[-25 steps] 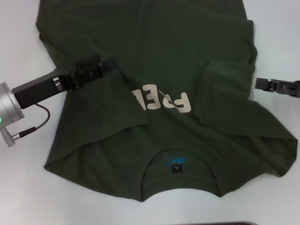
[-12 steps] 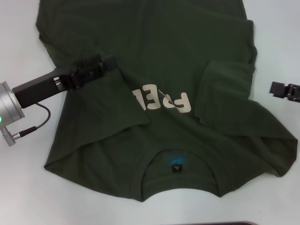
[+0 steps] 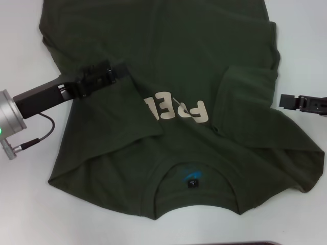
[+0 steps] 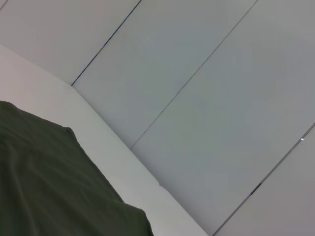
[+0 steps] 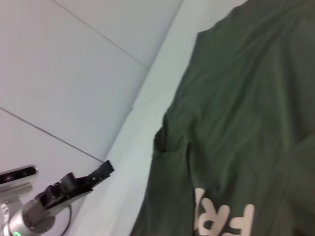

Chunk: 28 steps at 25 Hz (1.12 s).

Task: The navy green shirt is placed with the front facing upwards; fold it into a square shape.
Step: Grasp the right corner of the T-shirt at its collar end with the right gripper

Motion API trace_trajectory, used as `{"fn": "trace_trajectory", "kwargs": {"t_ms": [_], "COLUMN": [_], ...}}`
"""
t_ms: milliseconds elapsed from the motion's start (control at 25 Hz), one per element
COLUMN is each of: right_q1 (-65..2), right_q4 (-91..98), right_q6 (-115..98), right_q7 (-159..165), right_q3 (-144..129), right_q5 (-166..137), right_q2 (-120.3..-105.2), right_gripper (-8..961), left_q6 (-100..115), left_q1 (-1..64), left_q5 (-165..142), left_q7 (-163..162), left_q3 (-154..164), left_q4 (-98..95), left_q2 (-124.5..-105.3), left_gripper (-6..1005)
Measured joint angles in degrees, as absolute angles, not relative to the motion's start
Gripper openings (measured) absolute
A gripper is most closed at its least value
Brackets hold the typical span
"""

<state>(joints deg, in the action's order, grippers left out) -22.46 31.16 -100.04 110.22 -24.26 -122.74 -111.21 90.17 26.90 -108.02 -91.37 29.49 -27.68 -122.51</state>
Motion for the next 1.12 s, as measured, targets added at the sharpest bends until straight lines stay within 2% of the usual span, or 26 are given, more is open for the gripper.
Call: {"fn": "trace_trajectory", "kwargs": {"t_ms": [160, 480, 760, 1120], "right_q1": [-21.9, -20.0, -19.6, -20.4], "right_q4": [31.2, 31.2, 31.1, 30.6], "right_q6": [-99.3, -96.9, -95.3, -92.4], "right_q7": [111.3, 111.7, 111.8, 111.9], "right_q3": [-24.1, -23.9, -23.7, -24.3], "right_q5": [-124.4, -126.5, -127.9, -129.7], "right_q2": [-109.95, -109.26, -109.29, -110.48], "right_gripper": [838, 839, 839, 838], "left_q6": [90.2, 89.5, 88.8, 88.7], "left_q1": [26.9, 26.9, 27.0, 27.1], "left_q5": [-108.0, -108.1, -108.1, -108.1], "left_q7": [-91.4, -91.3, -91.2, -91.2], "left_q3": [29.5, 29.7, 30.0, 30.0], "left_q4": [-27.7, -27.2, -27.2, -27.2], "left_q2": [-122.53, -122.8, -122.97, -122.95], "left_gripper": [884, 885, 885, 885]}}
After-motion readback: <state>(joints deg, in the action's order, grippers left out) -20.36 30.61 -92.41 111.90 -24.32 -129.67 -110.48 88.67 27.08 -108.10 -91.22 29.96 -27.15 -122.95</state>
